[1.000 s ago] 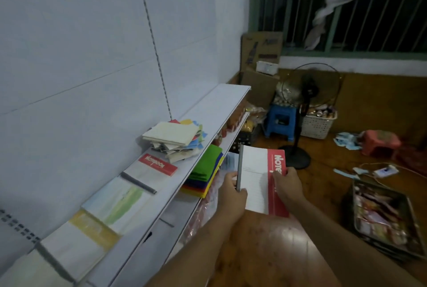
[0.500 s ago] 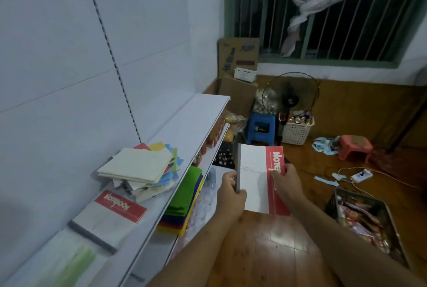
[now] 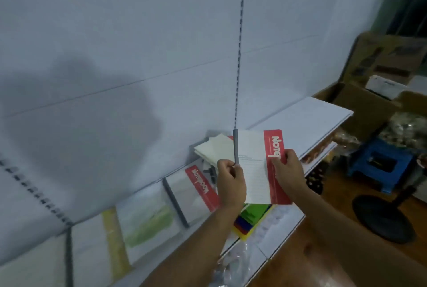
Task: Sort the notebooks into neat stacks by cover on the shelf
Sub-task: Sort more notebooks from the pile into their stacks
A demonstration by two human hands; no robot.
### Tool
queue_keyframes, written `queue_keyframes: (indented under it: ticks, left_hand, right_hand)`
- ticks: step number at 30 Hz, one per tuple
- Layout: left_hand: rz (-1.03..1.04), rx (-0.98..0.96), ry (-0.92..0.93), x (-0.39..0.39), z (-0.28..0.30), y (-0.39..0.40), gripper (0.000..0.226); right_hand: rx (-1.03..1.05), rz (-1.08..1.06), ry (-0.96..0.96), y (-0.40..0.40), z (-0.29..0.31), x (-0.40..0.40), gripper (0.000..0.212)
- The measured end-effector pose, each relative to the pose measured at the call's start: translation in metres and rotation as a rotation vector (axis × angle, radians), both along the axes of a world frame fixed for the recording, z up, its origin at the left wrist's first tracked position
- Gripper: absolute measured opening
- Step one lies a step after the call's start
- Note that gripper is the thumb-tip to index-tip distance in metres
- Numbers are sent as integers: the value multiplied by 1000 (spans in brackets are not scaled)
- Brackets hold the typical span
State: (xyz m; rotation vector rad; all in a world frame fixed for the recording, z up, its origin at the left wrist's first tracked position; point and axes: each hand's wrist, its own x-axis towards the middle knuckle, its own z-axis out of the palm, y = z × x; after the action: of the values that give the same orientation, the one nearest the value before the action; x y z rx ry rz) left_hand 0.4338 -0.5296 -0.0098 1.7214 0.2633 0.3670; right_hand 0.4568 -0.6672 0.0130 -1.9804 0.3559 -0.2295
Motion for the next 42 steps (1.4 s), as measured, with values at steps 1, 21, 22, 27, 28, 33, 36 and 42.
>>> queue_keyframes:
  ticks: [1,21,22,27,28,33,36,42]
  left_hand:
    - [59,6,-4,2,1,16,5]
    - [697,60,300,-56,-67,123,17]
    - [681,72,307,-53,-70,120,17]
    - [626,89,341,-37,-82,111,20]
    - [615,94,338,-33,-85,111,21]
    - [442,210,425,-19,-91,111,37]
    - [312,281,479,-20,-98,111,51]
    - [179,474,536,-22,-99,108,68]
  right_hand:
    - [-5,67,-7,17,1,10,14]
    - [-46,893,375,151,-76,5,10]
    - [-61,896,379,146,-80,5,11]
    - [-141,863,509,128,-99,14,21]
    - [-151,870,513,125,-101,18,23]
    - [-47,634,484,126,-114,26,21]
    - [170,522,499,129,-118,24,23]
    - [257,368,528,133,-122,21,32]
